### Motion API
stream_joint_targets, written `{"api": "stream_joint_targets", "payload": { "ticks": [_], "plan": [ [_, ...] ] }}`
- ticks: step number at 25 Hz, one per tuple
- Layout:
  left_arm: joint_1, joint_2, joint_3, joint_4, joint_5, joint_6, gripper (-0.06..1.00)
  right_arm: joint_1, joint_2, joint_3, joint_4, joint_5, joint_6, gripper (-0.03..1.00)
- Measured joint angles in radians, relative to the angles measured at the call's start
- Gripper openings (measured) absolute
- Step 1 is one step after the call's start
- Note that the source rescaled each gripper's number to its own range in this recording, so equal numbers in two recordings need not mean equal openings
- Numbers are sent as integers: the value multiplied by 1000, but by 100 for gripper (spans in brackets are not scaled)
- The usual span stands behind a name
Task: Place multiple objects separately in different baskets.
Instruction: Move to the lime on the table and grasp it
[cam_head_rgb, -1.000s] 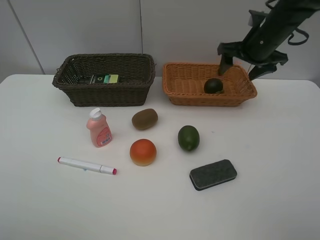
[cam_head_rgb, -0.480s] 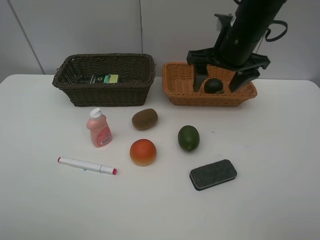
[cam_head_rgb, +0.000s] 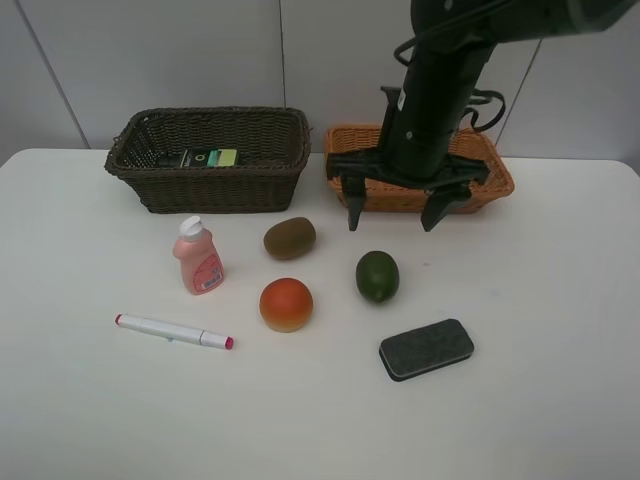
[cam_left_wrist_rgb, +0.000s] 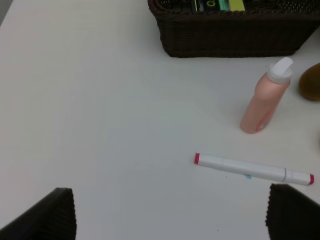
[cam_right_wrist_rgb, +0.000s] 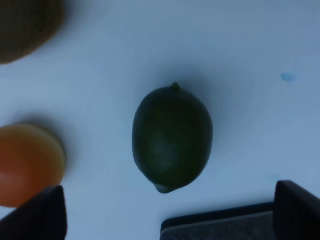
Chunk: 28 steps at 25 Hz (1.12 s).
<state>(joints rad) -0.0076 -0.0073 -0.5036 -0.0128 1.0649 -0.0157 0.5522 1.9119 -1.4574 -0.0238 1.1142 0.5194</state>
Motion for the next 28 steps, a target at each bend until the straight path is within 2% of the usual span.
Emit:
{"api": "stream_joint_targets", "payload": {
  "ticks": [11,20,28],
  "plan": [
    [0,0,0,0,0,0,100,14,99,0,35,-20,3,100],
    [0,0,0,0,0,0,100,14,106,142,52,-221,3,100],
    [0,0,0,0,0,0,100,14,157,150,44,-269,3,100]
  ]
}}
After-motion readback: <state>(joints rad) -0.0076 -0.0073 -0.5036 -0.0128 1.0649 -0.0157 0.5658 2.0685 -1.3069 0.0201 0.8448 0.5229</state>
